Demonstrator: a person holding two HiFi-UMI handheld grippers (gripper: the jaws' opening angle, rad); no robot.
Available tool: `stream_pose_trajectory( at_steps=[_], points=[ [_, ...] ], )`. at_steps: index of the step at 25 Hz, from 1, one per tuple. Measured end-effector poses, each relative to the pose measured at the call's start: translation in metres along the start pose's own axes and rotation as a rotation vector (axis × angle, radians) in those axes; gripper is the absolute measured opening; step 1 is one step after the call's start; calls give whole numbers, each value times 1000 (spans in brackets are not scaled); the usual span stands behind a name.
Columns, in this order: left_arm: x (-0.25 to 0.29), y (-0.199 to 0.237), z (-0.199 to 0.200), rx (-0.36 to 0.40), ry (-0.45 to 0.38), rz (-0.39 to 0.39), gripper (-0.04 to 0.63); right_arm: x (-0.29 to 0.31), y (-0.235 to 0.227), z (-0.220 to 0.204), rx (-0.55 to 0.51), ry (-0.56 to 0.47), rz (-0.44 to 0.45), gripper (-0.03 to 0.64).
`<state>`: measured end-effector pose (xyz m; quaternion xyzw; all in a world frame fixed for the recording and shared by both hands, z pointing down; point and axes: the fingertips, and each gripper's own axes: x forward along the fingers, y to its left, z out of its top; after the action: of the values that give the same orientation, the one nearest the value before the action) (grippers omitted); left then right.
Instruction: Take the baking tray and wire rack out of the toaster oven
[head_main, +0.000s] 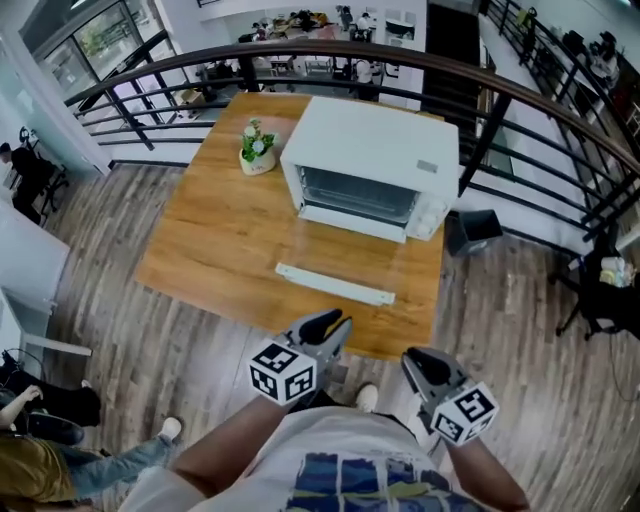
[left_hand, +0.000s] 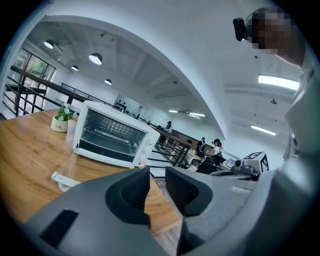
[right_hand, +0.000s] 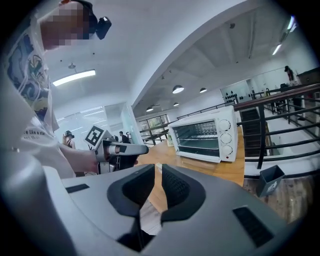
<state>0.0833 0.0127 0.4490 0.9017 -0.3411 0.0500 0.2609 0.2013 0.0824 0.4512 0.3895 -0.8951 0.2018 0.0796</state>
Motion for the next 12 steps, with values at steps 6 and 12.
stream_pose_trajectory(
  at_steps=[6,12],
  points=[
    [37,51,27,-148,-12,-106,113,28,-10,17,43,-20,-101,43],
    [82,109,40,-352,-44,-175,127,49,-16,12,74,-35,-187,44]
  ],
)
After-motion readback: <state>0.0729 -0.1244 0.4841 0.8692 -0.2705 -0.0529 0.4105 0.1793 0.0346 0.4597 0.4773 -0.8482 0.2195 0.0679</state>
